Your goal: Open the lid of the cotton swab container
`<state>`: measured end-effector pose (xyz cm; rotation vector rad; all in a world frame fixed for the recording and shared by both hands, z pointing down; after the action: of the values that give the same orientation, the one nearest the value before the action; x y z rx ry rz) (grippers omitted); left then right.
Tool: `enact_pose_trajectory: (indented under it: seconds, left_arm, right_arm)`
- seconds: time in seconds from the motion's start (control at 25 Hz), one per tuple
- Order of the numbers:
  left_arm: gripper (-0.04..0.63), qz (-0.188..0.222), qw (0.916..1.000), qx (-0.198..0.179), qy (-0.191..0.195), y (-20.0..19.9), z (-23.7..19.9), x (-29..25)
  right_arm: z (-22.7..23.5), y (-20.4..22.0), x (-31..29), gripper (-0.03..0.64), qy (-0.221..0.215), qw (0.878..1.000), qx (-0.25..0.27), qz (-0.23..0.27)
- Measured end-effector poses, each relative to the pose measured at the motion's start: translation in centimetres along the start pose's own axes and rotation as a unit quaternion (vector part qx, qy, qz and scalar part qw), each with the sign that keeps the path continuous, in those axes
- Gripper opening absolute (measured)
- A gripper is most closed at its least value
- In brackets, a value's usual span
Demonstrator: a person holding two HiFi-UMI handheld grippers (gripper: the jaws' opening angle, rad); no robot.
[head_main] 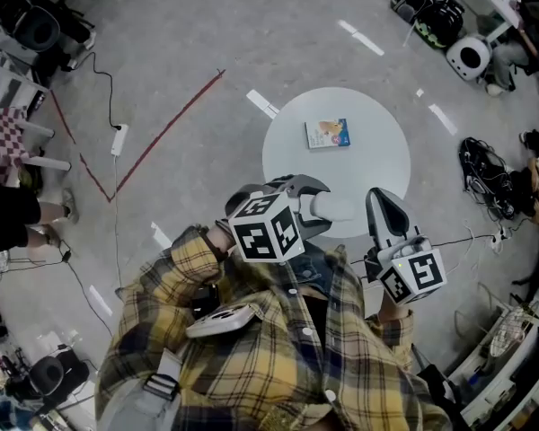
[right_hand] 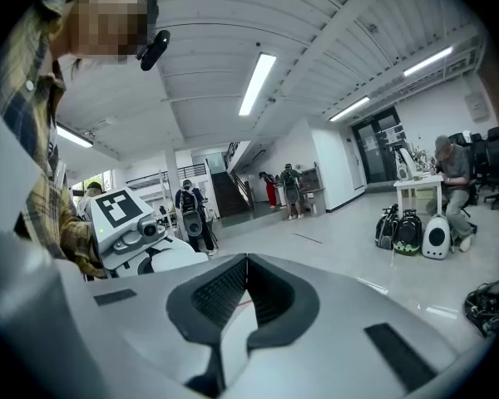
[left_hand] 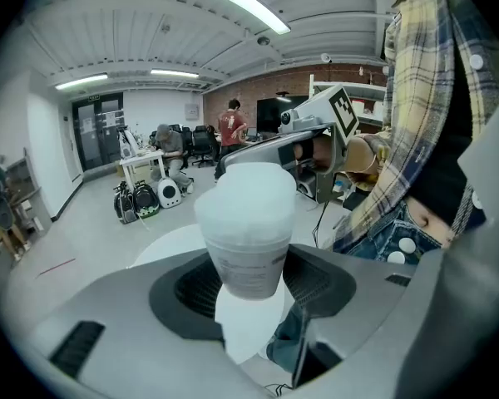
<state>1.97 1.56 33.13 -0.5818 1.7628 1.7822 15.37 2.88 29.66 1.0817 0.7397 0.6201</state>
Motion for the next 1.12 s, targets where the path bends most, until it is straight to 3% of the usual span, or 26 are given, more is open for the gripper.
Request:
enact_pose_trajectory:
  seconds: [0.24,0.4,0.96,1.0,1.12]
  left_arm:
    - [0.236,0.0,1.0,-0.006,0.006,0.1,0.1,0.3]
    - [0.236,0.0,0.9999,-0.004,0.014,-0.1,0.2,0.3]
    - [0.236,-0.003,0.9998,-0.009,0.018,-0.4,0.2,0.3]
    - [0.236,-0.003,0.9998,-0.009,0.019,-0.5,0.2,0.3]
    - [0.236,-0.003,0.9997,-0.011,0.019,-0.5,0.2,0.3]
  right_arm:
    - [-0.1,-0.3,-0.2,0.017,-0.008,1.0,0.011,-0.007]
    - [-0.7,-1.1,-0.2,0.018,-0.036,0.999,0.022,0.007]
    - [-3.5,-4.5,-0.4,0.02,-0.2,0.975,0.077,0.055]
    - [-3.8,-4.7,-0.5,0.03,-0.212,0.973,0.077,0.055]
    - [-4.5,-4.8,-0.9,0.157,-0.248,0.964,0.085,0.04]
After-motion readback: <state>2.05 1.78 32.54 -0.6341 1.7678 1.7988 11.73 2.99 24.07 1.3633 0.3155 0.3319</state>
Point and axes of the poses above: the fingertips, and each gripper's own axes: x backward along the fingers, z to its right, y out of its underside, the point moved 6 cm from there along x, backward along the fingers, and after that the axes turned 8 degrees about -y, right-handed, at the moved point
